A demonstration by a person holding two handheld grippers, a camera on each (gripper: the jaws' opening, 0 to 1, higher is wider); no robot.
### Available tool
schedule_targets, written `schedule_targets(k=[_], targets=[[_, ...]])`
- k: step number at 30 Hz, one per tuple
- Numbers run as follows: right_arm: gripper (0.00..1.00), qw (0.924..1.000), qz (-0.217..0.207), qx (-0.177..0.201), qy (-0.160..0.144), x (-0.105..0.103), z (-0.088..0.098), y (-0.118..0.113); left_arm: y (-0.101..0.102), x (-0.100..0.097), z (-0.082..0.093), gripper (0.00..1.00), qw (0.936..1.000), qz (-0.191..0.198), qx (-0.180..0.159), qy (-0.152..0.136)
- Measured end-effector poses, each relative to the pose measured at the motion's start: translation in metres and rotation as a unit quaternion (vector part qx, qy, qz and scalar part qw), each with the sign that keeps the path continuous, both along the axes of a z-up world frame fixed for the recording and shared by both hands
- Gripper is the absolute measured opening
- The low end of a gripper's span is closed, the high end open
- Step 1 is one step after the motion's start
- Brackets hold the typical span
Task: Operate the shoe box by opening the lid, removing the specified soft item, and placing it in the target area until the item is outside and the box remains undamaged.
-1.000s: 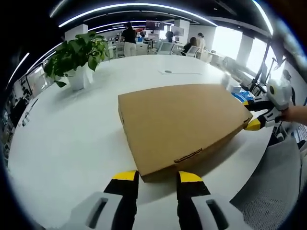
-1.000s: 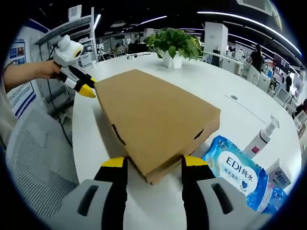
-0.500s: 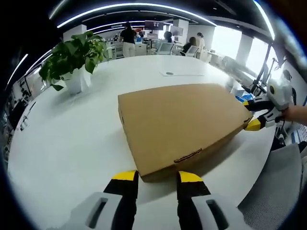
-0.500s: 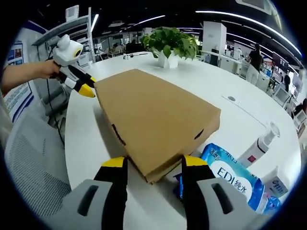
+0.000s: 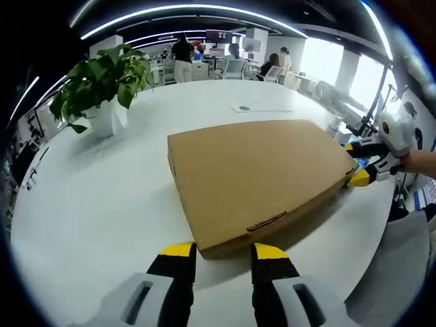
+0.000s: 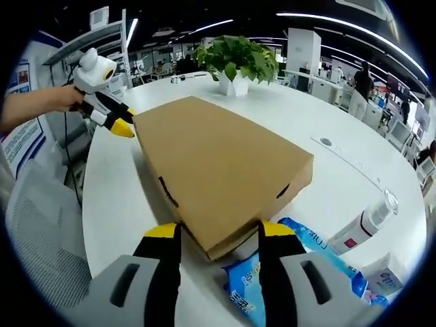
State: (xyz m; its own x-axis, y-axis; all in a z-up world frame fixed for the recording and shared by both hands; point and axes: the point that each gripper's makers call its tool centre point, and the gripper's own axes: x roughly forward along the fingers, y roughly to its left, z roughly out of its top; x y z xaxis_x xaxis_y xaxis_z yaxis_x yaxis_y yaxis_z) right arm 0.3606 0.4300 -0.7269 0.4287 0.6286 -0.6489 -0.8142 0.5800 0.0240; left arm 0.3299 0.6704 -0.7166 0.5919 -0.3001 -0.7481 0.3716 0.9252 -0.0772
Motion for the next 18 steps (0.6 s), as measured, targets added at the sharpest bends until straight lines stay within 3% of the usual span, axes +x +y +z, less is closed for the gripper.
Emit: schedule_targets(k=[8, 18], targets=[[0.42, 1.0, 0.003, -0.004, 0.0, 0.0036, -0.0005, -0.0004, -0.0008, 0.0019, 0.0, 0.32, 1.0, -0.005, 0.003, 0.0], [0.43, 0.9999, -0.008, -0.002, 0.007, 0.0028, -0.0001, -0.0019, -0.0054, -0.0005, 0.0001, 0.4, 0.9998, -0.015, 0.004, -0.009]])
